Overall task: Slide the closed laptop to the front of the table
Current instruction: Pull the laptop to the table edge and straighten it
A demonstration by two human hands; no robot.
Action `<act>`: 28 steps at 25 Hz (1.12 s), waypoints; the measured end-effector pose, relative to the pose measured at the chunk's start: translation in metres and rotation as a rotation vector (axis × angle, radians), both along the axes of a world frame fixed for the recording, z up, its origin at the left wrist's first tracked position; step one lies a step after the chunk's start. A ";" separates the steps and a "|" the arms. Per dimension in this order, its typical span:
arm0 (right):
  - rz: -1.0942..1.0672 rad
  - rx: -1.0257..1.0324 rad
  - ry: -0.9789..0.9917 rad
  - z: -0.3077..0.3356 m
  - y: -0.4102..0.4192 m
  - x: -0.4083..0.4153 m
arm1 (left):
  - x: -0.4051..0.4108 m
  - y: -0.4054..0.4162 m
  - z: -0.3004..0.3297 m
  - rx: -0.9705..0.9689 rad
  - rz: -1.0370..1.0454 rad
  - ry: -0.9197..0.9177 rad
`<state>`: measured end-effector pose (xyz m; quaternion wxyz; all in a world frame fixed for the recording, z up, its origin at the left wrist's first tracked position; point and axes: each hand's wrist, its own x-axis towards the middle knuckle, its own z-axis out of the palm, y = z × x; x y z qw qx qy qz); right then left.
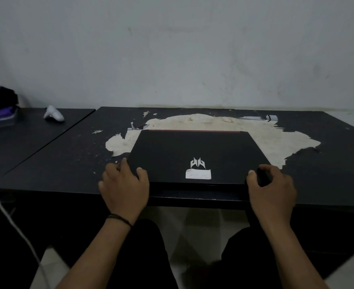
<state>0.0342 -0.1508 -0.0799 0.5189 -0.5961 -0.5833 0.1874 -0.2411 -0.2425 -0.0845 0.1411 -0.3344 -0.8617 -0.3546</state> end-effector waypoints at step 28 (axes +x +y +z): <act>0.158 0.151 -0.378 -0.018 -0.005 -0.003 | 0.023 -0.005 -0.009 -0.084 -0.243 0.339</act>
